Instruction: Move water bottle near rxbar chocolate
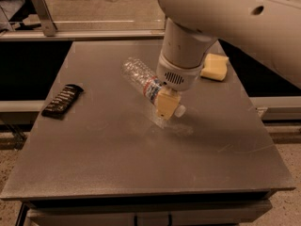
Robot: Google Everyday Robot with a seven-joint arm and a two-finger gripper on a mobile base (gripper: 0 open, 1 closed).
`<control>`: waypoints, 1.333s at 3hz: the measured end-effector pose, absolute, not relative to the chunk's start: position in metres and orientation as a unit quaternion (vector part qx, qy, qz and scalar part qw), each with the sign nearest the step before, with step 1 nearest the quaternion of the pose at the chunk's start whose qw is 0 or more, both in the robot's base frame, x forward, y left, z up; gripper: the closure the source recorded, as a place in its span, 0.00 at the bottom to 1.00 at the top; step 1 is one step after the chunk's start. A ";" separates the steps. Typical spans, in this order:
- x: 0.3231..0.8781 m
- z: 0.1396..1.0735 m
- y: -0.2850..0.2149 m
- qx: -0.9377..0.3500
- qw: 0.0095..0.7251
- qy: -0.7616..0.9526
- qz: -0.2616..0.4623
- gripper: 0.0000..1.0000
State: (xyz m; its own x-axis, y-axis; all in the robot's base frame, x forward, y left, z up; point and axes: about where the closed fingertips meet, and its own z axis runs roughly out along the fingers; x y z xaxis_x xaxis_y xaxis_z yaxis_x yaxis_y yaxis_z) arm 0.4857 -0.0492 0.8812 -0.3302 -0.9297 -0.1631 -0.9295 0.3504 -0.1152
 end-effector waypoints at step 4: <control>0.516 0.889 0.017 -0.630 0.109 0.769 0.022 1.00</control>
Offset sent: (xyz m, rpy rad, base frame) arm 0.0093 0.0234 -0.0022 -0.0293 0.0328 0.0761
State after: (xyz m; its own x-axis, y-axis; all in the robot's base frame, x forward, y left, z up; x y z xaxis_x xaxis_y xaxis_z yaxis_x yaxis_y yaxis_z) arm 0.5163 0.0166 0.8893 -0.1827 -0.9634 -0.1964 -0.9732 0.2056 -0.1032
